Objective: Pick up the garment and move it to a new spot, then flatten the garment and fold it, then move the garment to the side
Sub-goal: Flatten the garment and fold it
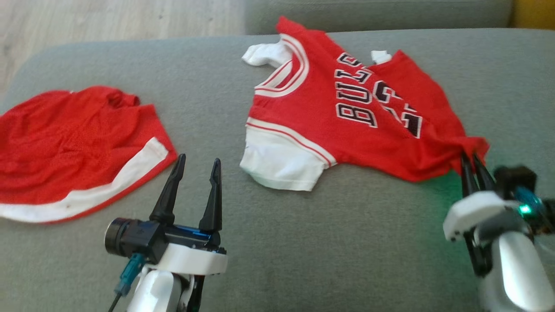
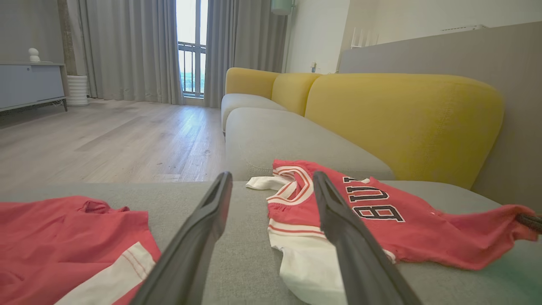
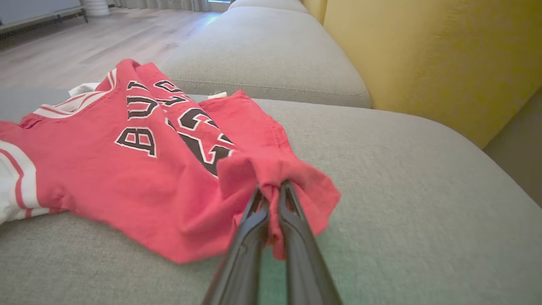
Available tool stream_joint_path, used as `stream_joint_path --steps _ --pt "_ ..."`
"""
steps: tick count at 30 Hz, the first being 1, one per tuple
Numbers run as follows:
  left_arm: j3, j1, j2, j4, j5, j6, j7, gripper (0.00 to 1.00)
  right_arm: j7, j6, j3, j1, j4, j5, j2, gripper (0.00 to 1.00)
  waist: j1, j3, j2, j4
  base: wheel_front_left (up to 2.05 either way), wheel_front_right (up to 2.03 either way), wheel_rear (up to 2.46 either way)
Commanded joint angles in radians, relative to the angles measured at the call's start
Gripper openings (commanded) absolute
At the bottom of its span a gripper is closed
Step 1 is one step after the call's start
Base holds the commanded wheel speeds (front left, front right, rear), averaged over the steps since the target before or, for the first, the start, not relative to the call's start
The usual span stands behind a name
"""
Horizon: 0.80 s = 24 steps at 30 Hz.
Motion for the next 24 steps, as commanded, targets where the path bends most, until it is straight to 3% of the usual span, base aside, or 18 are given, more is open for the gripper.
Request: stream_joint_path --steps 1,8,9,10,11,18,24 --pt "0.022 -0.042 0.003 -0.025 -0.006 0.002 -0.005 1.00 0.024 0.008 0.033 -0.071 -0.022 -0.031 -0.003 0.00 0.0000 0.020 0.0000 0.027 0.00 0.00 0.00" --pt "0.008 -0.057 0.003 -0.018 -0.014 0.002 -0.005 1.00 0.116 0.008 0.015 -0.216 0.158 -0.146 -0.003 0.00 0.0000 0.041 0.0000 0.080 0.00 0.00 0.00" --pt "0.006 -0.057 0.003 -0.017 -0.014 0.002 -0.005 1.00 0.120 0.008 0.010 -0.231 0.186 -0.146 -0.003 0.15 0.0000 0.042 0.0000 0.083 0.00 0.00 0.00" --pt "0.004 -0.057 0.003 -0.015 -0.013 0.003 -0.005 1.00 0.123 0.008 0.003 -0.244 0.210 -0.157 -0.003 0.93 0.0000 0.043 0.0000 0.086 0.00 0.00 0.00" --pt "0.003 -0.057 0.003 -0.014 -0.012 0.003 -0.005 1.00 0.129 0.008 -0.003 -0.255 0.237 -0.163 -0.003 1.00 0.0000 0.043 0.0000 0.088 0.00 0.00 0.00" --pt "0.027 -0.053 0.003 -0.013 -0.003 0.004 -0.005 1.00 0.011 0.008 0.011 -0.286 0.293 -0.118 -0.003 1.00 0.0000 0.034 0.0000 0.067 0.00 0.00 0.00" --pt "0.050 -0.051 0.003 -0.019 0.006 0.001 -0.005 1.00 -0.114 0.008 0.063 -0.237 0.239 0.003 -0.003 1.00 0.0000 0.013 0.0000 0.011 0.00 0.00 0.00"
